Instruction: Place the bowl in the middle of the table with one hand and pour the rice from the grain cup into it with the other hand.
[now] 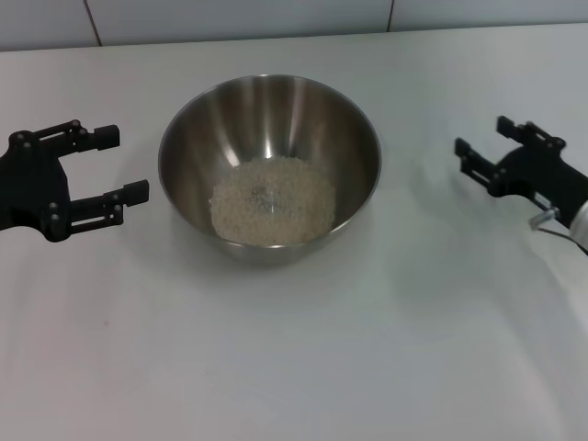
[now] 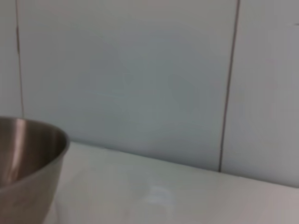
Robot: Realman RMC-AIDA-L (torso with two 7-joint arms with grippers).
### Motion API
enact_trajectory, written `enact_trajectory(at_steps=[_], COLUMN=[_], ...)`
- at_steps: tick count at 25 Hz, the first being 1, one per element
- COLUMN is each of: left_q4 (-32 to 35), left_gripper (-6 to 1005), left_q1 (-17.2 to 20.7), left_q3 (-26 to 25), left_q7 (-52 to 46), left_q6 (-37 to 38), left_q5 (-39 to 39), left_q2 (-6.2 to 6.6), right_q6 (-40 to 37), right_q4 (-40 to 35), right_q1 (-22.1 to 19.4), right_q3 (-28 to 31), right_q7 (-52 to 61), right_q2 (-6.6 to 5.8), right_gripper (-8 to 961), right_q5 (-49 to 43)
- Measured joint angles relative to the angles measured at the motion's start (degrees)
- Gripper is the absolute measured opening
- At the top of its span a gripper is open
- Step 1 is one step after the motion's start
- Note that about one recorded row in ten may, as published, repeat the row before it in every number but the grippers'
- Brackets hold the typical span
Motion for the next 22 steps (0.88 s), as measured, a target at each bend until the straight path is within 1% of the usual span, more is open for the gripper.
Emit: enact_trajectory(at_steps=[1,2,3,5,7,9,10,12,16,21,22], left_q4=[0.0,0.0,0.0,0.0,0.0,0.0,0.0,0.0,0.3,2.3,3.2], left_gripper=[753,753,753,753,753,752,752,752,753,752,752], left_q1=[0.0,0.0,0.0,0.0,0.0,-0.1,-0.2,-0.3,-0.5,-0.2,0.1], left_q3=[0.0,-0.1,-0.1,-0.1,-0.1,-0.1,-0.1,0.0,-0.1,0.1,0.1], left_q7=[0.0,0.0,0.0,-0.1,0.0,0.1,0.1,-0.1,-0.6,-0.5,-0.3], left_q6=[0.0,0.0,0.0,0.0,0.0,0.1,0.1,0.3,1.5,2.6,3.1], left_q5=[0.0,0.0,0.0,-0.1,-0.1,-0.1,-0.1,0.0,-0.2,-0.1,-0.1], left_q2=[0.0,0.0,0.0,-0.01,0.0,0.0,0.0,0.0,-0.14,-1.36,-1.93], right_q6=[-1.3,-6.7,-6.7,-12.3,-15.8,-17.7,-18.0,-17.1,-15.1,-12.7,-12.1], right_q4=[-0.3,-0.9,-0.9,-1.1,-1.3,-2.3,-3.0,-5.1,-8.0,-8.8,-8.9], right_q1=[-0.6,-2.1,-2.1,-3.0,-3.1,-2.1,-1.2,1.2,6.1,10.3,10.7], right_q3=[1.0,4.6,4.6,7.5,8.3,7.5,6.5,2.7,-7.4,-18.1,-20.5], right_q7=[0.0,0.2,0.2,0.4,0.6,2.4,4.0,8.3,12.3,12.5,12.6], right_q2=[0.0,0.0,0.0,-0.08,-0.2,-0.31,-0.36,-0.41,-0.43,-0.28,-0.29], right_gripper=[700,700,700,700,700,700,700,700,700,700,700], right_q5=[0.1,0.9,0.9,2.2,2.9,2.9,2.7,1.9,0.4,0.3,0.3])
